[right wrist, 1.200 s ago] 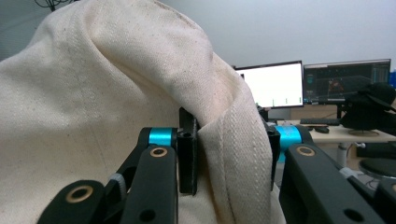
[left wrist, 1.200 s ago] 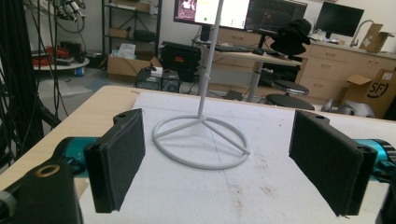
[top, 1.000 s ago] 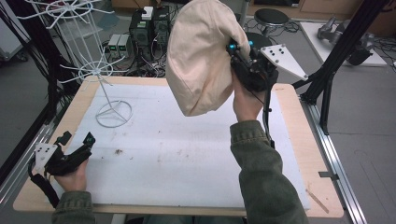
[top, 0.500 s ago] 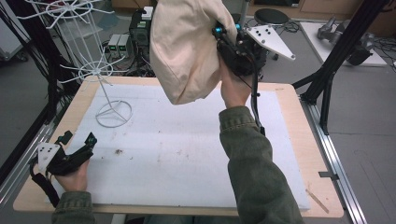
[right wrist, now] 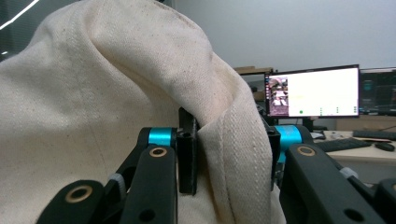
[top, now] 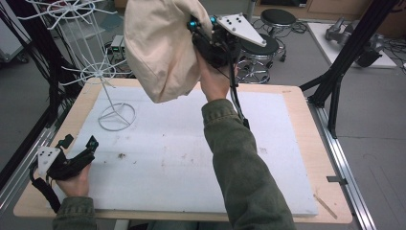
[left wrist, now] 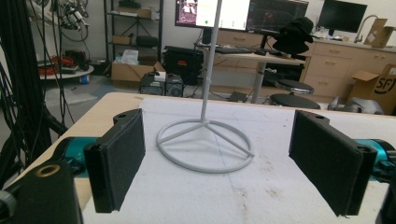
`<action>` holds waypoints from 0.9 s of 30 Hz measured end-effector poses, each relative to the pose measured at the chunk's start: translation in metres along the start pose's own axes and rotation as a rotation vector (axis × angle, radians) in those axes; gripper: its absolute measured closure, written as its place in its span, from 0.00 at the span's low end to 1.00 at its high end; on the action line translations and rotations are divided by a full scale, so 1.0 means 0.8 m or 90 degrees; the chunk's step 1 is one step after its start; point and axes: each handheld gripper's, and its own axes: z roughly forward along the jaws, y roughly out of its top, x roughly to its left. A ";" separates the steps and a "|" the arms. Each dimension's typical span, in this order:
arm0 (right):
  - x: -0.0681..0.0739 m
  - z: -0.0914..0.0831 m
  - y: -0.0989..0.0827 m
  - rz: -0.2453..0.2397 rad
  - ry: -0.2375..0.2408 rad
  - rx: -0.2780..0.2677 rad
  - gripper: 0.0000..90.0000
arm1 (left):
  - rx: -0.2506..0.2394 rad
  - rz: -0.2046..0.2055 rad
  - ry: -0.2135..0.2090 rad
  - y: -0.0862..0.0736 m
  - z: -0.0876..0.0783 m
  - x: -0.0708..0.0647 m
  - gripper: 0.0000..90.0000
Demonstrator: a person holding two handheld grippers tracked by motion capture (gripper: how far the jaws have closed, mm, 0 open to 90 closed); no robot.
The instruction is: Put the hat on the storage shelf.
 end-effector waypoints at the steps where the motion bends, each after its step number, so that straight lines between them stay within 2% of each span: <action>1: 0.003 0.004 -0.001 0.004 0.002 0.001 0.77 | 0.000 0.000 0.000 0.000 0.000 0.000 0.21; 16: 0.049 0.054 -0.014 0.022 0.044 0.003 0.76 | 0.002 -0.010 0.012 -0.001 -0.010 0.008 0.21; 23: 0.067 0.073 -0.025 0.028 0.062 0.013 0.76 | -0.005 -0.017 0.024 0.000 -0.022 0.014 0.21; 27: 0.076 0.082 -0.024 0.028 0.065 0.010 0.76 | -0.008 -0.018 0.031 0.000 -0.033 0.018 0.21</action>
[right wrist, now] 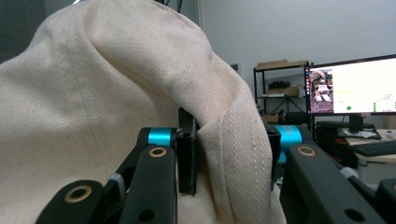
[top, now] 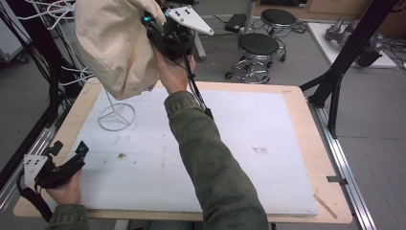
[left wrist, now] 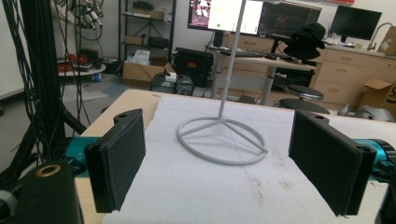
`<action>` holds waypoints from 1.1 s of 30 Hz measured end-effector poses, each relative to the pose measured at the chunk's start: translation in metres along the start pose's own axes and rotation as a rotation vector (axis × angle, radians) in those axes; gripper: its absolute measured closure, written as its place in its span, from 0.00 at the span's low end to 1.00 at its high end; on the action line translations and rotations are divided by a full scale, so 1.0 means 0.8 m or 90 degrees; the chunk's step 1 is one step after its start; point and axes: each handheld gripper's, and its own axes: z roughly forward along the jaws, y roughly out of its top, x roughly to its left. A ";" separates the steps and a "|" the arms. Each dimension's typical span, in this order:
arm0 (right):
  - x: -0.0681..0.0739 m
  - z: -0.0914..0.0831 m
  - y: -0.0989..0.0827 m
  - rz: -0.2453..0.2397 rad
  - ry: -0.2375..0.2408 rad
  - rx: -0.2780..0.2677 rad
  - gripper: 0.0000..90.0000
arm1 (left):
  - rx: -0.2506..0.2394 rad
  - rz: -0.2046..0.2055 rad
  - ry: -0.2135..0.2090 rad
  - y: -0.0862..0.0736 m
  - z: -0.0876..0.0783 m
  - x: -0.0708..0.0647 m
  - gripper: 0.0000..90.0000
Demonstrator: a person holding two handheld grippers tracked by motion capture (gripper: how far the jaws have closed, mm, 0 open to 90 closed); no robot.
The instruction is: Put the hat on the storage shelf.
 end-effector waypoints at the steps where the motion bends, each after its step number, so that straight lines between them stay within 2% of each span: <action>1: 0.002 0.003 0.002 -0.003 -0.001 -0.001 0.76 | 0.000 0.002 0.001 0.000 -0.002 0.001 0.21; 7: 0.017 0.022 0.011 -0.005 0.002 0.002 0.76 | 0.000 0.004 0.001 0.000 -0.004 0.002 0.21; 13: 0.030 0.045 0.007 -0.022 -0.007 0.016 0.76 | 0.003 0.012 -0.008 0.000 -0.001 -0.003 0.21; 16: 0.030 0.058 0.003 0.000 -0.009 0.014 0.76 | 0.002 0.011 -0.011 0.000 0.003 -0.004 0.21; 18: 0.032 0.065 -0.002 0.000 -0.017 0.019 0.76 | 0.000 0.009 -0.011 0.000 0.003 -0.004 0.21; 22: 0.038 0.075 -0.019 -0.030 -0.019 0.043 0.76 | -0.002 0.009 -0.012 0.001 0.006 -0.003 0.21; 25: 0.042 0.076 -0.038 -0.044 -0.016 0.067 0.76 | -0.002 0.004 -0.015 0.001 0.009 -0.004 0.21; 27: 0.042 0.074 -0.046 -0.049 -0.012 0.065 0.76 | 0.000 0.007 -0.017 0.001 0.011 -0.006 0.21; 33: 0.033 0.070 -0.050 -0.047 -0.018 0.072 0.74 | -0.001 0.011 -0.022 0.001 0.011 -0.009 0.21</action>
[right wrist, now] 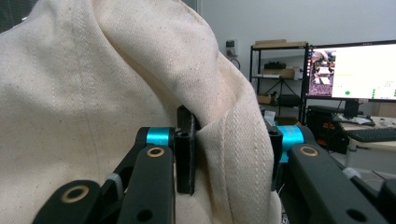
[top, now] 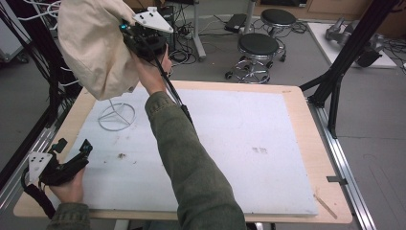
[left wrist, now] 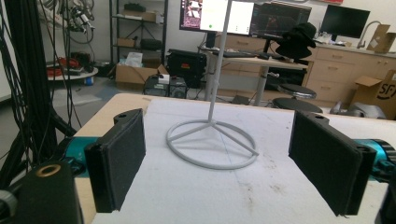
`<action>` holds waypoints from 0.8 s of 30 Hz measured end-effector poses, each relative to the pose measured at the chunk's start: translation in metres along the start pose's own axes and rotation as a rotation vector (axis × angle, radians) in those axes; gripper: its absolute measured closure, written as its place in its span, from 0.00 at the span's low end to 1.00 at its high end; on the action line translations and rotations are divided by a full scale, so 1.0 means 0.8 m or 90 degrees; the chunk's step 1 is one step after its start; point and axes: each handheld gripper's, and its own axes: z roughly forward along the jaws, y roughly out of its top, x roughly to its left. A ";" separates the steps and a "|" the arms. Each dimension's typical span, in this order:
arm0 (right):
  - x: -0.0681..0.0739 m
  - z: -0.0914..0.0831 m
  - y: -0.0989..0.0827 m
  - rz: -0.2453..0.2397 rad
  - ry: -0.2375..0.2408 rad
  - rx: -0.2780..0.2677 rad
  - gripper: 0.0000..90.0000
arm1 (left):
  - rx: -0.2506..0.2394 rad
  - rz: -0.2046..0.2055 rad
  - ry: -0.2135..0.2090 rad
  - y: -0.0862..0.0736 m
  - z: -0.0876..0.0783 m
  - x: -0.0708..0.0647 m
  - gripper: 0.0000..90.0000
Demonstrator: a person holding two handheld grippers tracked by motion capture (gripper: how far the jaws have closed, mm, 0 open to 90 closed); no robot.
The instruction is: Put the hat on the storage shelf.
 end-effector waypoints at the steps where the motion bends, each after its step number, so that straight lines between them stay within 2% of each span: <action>1: -0.002 0.000 0.000 0.002 -0.003 0.000 0.73 | 0.001 -0.001 0.001 0.000 0.000 0.000 0.21; 6: -0.008 -0.004 -0.001 0.007 -0.018 -0.007 0.72 | 0.000 0.000 0.000 0.000 -0.001 0.000 0.21; 10: -0.009 -0.005 0.002 0.010 -0.009 -0.009 0.70 | -0.001 0.001 0.001 0.000 0.000 -0.001 0.21; 12: -0.010 -0.004 0.002 0.018 0.008 -0.006 0.67 | 0.001 0.001 -0.001 0.000 0.000 -0.001 0.21; 15: -0.007 -0.005 0.002 0.010 0.008 -0.005 0.58 | 0.002 0.001 -0.002 0.000 0.000 -0.002 0.21; 19: -0.002 -0.005 0.002 -0.006 0.016 0.002 0.53 | 0.000 0.001 -0.002 0.000 0.000 -0.003 0.21; 22: -0.002 -0.004 0.002 -0.003 0.018 0.008 0.51 | 0.000 0.001 -0.003 0.000 0.001 -0.003 0.21; 24: -0.005 -0.005 0.002 0.004 0.015 0.012 0.44 | 0.000 0.001 -0.003 0.000 0.001 -0.003 0.21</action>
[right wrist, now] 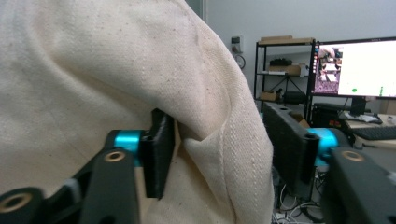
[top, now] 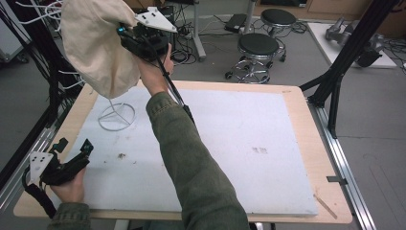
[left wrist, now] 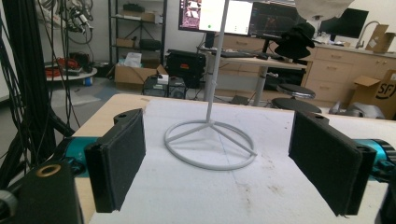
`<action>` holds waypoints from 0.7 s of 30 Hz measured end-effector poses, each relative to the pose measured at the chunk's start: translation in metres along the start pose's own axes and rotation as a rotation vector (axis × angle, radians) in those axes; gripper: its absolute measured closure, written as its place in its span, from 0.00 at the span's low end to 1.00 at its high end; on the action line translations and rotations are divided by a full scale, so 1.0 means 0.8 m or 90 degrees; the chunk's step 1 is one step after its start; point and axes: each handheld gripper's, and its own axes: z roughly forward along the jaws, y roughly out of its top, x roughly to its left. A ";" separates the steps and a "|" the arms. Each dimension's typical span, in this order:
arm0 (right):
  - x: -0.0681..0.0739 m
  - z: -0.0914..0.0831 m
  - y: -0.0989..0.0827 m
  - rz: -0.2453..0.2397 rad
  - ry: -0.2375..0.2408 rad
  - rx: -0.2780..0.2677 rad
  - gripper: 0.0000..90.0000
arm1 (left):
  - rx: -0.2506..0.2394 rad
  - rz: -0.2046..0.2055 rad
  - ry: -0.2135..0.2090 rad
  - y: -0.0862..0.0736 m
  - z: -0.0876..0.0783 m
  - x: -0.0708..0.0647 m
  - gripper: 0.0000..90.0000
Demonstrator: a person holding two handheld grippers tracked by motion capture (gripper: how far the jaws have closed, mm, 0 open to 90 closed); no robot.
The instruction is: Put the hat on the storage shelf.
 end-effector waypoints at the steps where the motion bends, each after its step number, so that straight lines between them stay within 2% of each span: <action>1: -0.002 0.000 0.000 0.005 -0.001 0.004 0.41 | -0.001 0.000 0.000 0.000 0.000 0.000 0.21; 5: -0.005 -0.001 -0.001 0.008 -0.005 0.008 0.37 | 0.000 -0.001 0.000 0.000 0.001 0.000 0.21; 8: -0.007 -0.003 -0.001 0.019 0.004 0.007 0.34 | 0.000 0.001 -0.002 0.000 0.001 -0.001 0.21; 12: -0.006 -0.006 0.000 -0.001 0.004 0.005 0.28 | -0.001 0.001 -0.002 0.000 0.001 -0.002 0.21; 21: -0.014 -0.014 -0.003 0.008 0.023 0.007 0.21 | 0.000 0.001 -0.002 0.000 0.001 -0.003 0.21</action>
